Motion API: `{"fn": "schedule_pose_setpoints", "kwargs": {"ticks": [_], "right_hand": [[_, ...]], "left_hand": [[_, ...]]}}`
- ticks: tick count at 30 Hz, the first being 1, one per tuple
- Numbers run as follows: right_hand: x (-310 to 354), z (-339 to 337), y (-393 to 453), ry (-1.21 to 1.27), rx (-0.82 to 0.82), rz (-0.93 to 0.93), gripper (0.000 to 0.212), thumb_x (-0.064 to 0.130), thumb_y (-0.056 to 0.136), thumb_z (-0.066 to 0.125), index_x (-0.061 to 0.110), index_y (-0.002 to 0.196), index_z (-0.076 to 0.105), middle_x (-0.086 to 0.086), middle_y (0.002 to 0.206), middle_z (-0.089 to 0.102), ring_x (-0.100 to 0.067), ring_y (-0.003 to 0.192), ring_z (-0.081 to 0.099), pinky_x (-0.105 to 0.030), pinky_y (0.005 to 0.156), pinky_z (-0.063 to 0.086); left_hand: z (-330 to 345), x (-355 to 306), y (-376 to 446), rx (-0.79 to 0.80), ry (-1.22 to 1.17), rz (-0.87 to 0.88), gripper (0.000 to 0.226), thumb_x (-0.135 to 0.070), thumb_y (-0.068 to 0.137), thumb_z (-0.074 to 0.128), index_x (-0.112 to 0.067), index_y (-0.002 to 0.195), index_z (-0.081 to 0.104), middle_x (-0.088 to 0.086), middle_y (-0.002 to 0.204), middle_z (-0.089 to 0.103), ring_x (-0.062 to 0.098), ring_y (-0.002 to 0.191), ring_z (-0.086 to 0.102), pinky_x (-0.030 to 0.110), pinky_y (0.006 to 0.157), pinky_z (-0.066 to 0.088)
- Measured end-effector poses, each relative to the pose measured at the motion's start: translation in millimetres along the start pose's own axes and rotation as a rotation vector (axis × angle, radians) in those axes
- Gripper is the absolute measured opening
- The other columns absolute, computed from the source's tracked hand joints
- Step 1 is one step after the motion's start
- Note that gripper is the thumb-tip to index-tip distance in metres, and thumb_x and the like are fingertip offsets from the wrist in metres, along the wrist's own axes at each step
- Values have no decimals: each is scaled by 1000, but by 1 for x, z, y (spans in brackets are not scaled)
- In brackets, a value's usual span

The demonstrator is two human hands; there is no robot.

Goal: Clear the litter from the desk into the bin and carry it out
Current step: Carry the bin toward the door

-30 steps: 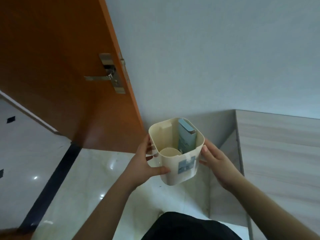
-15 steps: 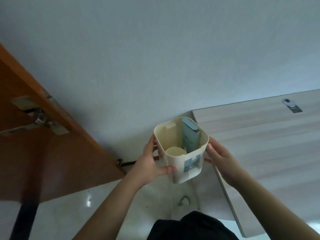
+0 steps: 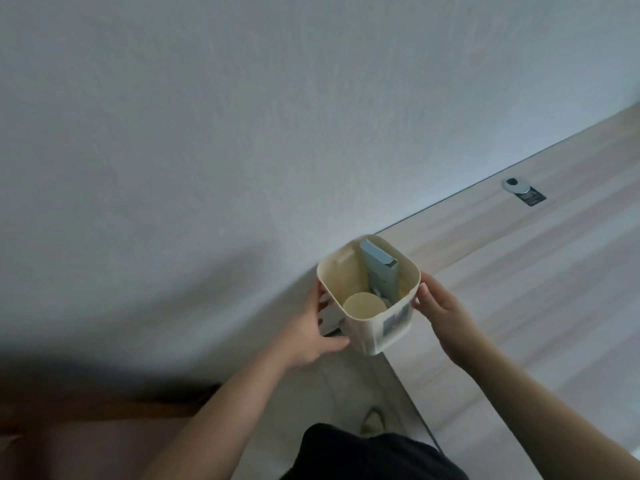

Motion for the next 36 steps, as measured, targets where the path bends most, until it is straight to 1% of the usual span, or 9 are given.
{"fn": "schedule_pose_setpoints", "kwargs": {"ticks": [4,7,9,11,13,15,19,24,36], "right_hand": [[-9,-6,18,130,-188,69,32,47,98,33,53,110,62,22,115,65,8,107,58,-26,92,46],[-20,-11,32,62,-307,149,35,49,99,29,44,120,57,4,130,52,-13,120,49,-39,104,41],[-24,-15,38,36,-336,186,31,51,99,29,52,113,57,2,128,51,-16,117,48,-39,103,41],[-23,-18,44,43,-344,193,30,50,99,30,62,99,57,11,121,56,-9,112,52,-35,97,44],[-21,-22,48,80,-349,175,38,44,101,30,67,94,59,27,106,64,5,101,59,-24,84,49],[-25,-26,52,140,-386,180,38,39,103,32,60,97,62,27,102,67,6,99,61,-21,77,48],[-35,-24,67,197,-486,228,31,37,103,32,47,105,62,15,110,66,-7,107,59,-25,79,48],[-32,-21,91,259,-563,259,32,35,104,32,32,115,62,8,115,65,-10,109,57,-27,81,48],[-30,-13,128,284,-672,303,30,30,104,34,31,112,63,5,111,66,-10,106,60,-32,90,50]], "left_hand": [[13,-9,40,22,-153,-44,108,-28,68,73,-42,153,8,-13,153,35,6,137,38,35,109,37],[19,-9,70,-32,-235,-89,80,-24,76,67,-46,142,28,-10,144,47,2,123,50,20,94,47],[19,-7,88,-63,-254,-131,71,-14,86,60,-42,145,30,-6,143,50,8,122,53,26,98,47],[16,-6,105,-72,-262,-152,67,-6,90,57,-35,146,34,-4,142,51,13,123,53,37,106,43],[15,-7,118,-46,-255,-144,65,-5,90,58,-34,144,37,-6,140,51,11,122,53,35,103,44],[14,-9,127,-29,-271,-141,60,-4,89,58,-40,134,42,-9,138,52,6,120,53,29,100,44],[8,-3,149,23,-294,-127,59,-8,87,60,-43,131,41,-11,139,51,7,127,47,34,107,38],[-2,-4,181,116,-294,-117,64,-12,86,61,-49,132,36,-23,134,49,-3,127,43,21,94,36],[-29,16,211,213,-268,-128,64,-12,79,54,-56,125,45,-28,134,51,-5,126,47,29,106,37]]}}
Point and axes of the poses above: each hand's wrist, its own y-axis towards the middle knuckle, its own z-axis out of the palm, x = y × z, the point moved 1 cm from there along y, towards the middle knuckle
